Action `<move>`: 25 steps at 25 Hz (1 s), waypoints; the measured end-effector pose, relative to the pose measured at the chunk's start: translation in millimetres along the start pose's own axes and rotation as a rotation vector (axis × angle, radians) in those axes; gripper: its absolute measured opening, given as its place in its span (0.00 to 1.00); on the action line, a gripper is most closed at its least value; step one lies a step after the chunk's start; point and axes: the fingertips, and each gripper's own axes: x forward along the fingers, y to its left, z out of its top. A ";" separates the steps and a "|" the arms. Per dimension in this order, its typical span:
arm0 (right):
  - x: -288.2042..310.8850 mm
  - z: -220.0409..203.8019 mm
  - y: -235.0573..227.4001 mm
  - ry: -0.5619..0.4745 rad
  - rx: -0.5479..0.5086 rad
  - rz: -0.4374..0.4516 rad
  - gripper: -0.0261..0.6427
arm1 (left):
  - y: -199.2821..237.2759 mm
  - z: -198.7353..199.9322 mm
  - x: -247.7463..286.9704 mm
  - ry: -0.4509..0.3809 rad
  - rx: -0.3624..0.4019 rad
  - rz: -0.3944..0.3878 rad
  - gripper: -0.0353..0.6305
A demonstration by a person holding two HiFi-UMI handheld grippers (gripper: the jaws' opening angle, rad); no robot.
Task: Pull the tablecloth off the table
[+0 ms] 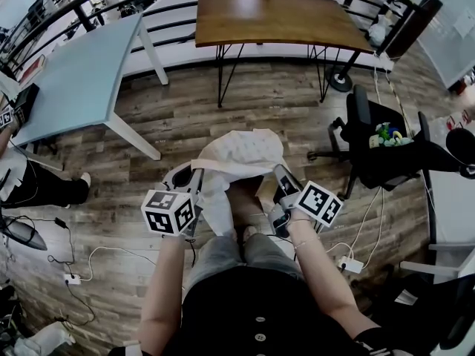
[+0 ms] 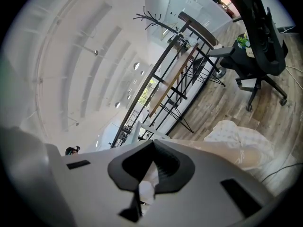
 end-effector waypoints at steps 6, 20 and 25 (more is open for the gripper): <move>-1.3 -2.5 -0.2 0.001 -0.002 -0.002 0.08 | 0.5 -1.9 -1.2 0.002 0.000 0.001 0.08; 0.6 -7.1 -0.2 0.007 0.001 -0.003 0.08 | 4.4 -6.1 -2.4 0.008 -0.031 -0.007 0.08; 1.6 -10.5 0.0 0.015 -0.003 0.000 0.08 | 6.5 -9.5 -4.4 0.012 -0.040 -0.007 0.08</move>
